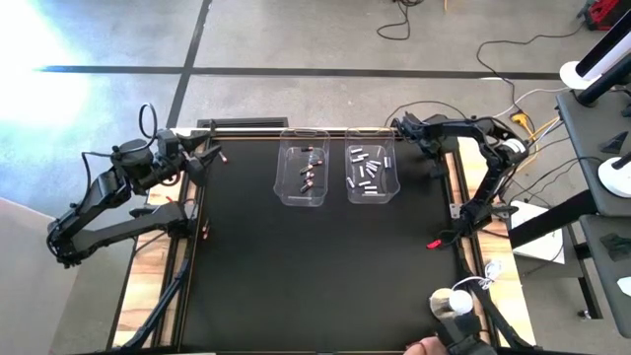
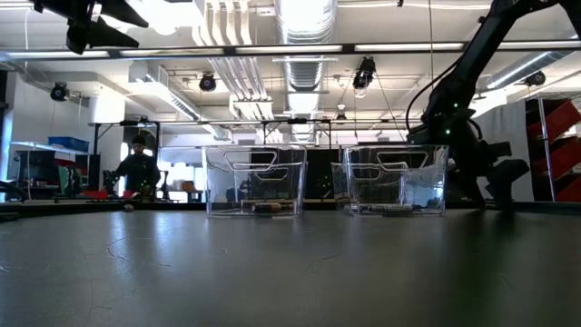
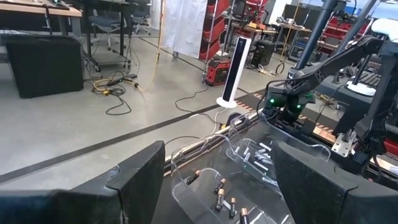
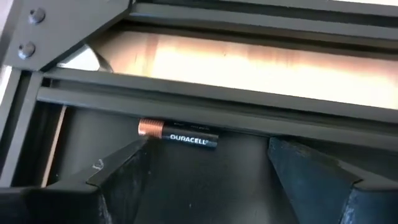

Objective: Sort batteries
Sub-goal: Put the black battery into the left transparent bin

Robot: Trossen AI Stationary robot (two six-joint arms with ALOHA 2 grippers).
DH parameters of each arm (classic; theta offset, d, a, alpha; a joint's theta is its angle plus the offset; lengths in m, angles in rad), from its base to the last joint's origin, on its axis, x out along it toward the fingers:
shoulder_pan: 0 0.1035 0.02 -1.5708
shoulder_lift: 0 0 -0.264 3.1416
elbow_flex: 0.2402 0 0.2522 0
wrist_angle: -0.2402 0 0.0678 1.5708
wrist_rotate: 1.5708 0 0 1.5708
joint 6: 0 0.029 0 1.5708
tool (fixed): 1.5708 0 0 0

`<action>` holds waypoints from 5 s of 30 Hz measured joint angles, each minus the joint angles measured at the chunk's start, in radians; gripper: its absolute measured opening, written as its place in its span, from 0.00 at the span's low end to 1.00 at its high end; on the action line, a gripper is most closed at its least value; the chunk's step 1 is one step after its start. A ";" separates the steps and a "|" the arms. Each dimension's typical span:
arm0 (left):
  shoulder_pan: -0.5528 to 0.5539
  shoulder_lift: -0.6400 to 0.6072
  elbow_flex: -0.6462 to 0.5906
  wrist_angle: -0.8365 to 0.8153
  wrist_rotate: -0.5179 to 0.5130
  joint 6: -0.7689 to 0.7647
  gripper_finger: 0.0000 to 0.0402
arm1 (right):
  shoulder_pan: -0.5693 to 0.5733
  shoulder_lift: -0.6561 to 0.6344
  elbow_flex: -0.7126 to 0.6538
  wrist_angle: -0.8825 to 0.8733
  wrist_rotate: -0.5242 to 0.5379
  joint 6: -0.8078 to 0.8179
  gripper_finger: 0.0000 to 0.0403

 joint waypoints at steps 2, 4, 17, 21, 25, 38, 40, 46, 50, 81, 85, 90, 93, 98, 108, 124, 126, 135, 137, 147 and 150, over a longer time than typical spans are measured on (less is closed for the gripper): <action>0.000 0.000 0.000 -0.002 0.000 -0.002 0.68 | 0.001 -0.015 -0.002 -0.019 0.005 0.021 0.77; 0.000 0.000 0.000 -0.002 0.000 -0.002 0.68 | 0.001 -0.017 -0.002 -0.026 0.004 0.024 0.76; 0.000 0.000 0.000 -0.002 0.001 -0.002 0.68 | 0.061 -0.024 0.009 -0.144 -0.058 0.079 0.69; 0.000 0.000 0.000 -0.002 0.001 -0.002 0.68 | 0.114 -0.040 0.039 -0.174 -0.024 0.131 0.70; 0.000 0.000 0.000 -0.002 0.001 -0.007 0.68 | 0.112 -0.043 0.037 -0.172 -0.017 0.147 0.73; 0.000 0.000 0.000 -0.008 0.001 -0.002 0.68 | 0.019 -0.043 -0.017 -0.052 -0.034 0.092 0.85; 0.000 0.001 0.000 -0.008 0.001 -0.002 0.68 | 0.019 -0.043 -0.023 -0.050 -0.028 0.114 0.86; 0.000 0.001 0.000 -0.007 0.000 -0.002 0.68 | 0.030 -0.002 -0.025 -0.074 -0.037 0.127 0.81; 0.000 0.001 0.000 -0.007 0.000 -0.010 0.68 | 0.044 0.009 -0.026 -0.095 -0.035 0.142 0.76; 0.000 0.001 0.000 0.045 -0.001 -0.022 0.68 | 0.052 -0.008 -0.049 -0.130 -0.077 0.155 0.61; 0.000 0.002 0.000 0.055 -0.002 -0.030 0.68 | 0.049 -0.007 -0.044 -0.118 -0.068 0.133 0.51; 0.000 -0.002 0.000 0.065 -0.002 -0.036 0.68 | 0.048 -0.005 -0.022 -0.128 -0.074 0.107 0.43; 0.000 -0.007 0.000 0.064 -0.002 -0.025 0.68 | 0.048 -0.006 -0.010 -0.145 -0.089 0.092 0.44; 0.000 -0.022 0.000 0.054 -0.001 -0.019 0.68 | 0.049 -0.018 -0.006 -0.179 -0.117 0.061 0.51; 0.000 -0.058 0.000 0.027 0.000 -0.012 0.68 | 0.085 -0.037 -0.006 -0.271 -0.145 0.075 0.45; 0.000 -0.070 0.000 0.067 0.035 0.078 0.68 | 0.184 -0.275 -0.001 -0.273 -0.062 0.018 0.45; 0.000 -0.070 0.000 0.103 0.048 0.078 0.68 | 0.209 -0.309 -0.001 -0.273 -0.035 0.001 0.45; 0.000 -0.047 0.000 0.122 0.090 0.096 0.68 | 0.348 -0.464 0.013 -0.231 0.080 -0.166 0.45; 0.000 -0.032 0.000 0.119 0.090 0.093 0.68 | 0.397 -0.481 0.035 -0.231 0.099 -0.179 0.45; 0.000 0.030 0.000 0.326 0.168 0.080 0.68 | 0.625 -0.423 0.272 -0.225 0.236 -0.367 0.45; 0.000 0.051 0.000 0.401 0.212 0.074 0.68 | 0.691 -0.365 0.373 -0.218 0.257 -0.528 0.45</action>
